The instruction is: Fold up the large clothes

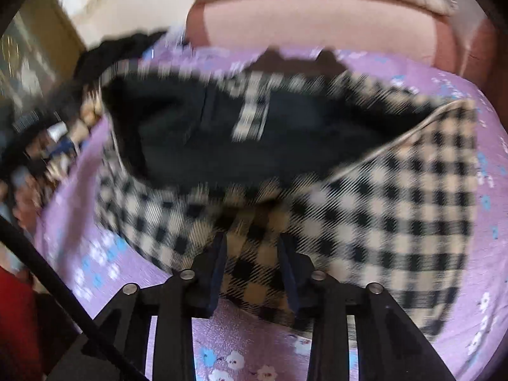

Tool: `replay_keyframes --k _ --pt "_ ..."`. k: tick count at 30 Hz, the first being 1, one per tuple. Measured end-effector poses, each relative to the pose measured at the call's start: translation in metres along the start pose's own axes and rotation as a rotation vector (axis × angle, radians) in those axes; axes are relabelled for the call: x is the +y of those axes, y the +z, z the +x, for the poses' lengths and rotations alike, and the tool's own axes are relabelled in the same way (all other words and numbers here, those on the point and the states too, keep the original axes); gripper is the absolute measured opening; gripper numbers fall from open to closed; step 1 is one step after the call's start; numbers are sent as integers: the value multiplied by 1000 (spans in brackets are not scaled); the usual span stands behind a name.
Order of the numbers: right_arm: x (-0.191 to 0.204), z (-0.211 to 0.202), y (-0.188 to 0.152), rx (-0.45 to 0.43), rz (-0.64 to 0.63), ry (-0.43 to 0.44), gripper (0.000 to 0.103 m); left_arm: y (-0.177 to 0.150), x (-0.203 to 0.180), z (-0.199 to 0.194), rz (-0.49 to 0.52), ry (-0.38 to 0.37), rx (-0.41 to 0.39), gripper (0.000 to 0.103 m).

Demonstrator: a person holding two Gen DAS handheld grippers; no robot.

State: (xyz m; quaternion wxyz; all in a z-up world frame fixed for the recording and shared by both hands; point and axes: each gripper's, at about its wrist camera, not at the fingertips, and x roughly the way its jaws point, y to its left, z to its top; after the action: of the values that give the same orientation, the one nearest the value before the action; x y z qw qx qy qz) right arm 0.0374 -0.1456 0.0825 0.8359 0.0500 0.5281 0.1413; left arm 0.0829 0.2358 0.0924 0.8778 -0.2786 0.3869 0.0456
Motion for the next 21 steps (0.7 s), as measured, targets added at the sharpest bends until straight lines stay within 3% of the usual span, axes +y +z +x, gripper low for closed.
replay_keyframes --k 2,6,10,15,18,21 --pt "2 21 11 26 2 -35 32 -2 1 -2 29 12 1 65" --pt "2 51 68 4 41 -82 32 -6 -3 -2 105 56 -3 66" --pt "5 85 130 7 103 -143 32 -5 -1 2 109 67 6 66" --pt "5 109 179 13 107 -317 39 -9 -1 9 126 48 50 66" --pt "10 88 182 -45 90 -265 40 -21 -8 24 187 45 120 66" --pt "5 61 162 -69 67 -180 45 -41 -15 43 250 35 226 66"
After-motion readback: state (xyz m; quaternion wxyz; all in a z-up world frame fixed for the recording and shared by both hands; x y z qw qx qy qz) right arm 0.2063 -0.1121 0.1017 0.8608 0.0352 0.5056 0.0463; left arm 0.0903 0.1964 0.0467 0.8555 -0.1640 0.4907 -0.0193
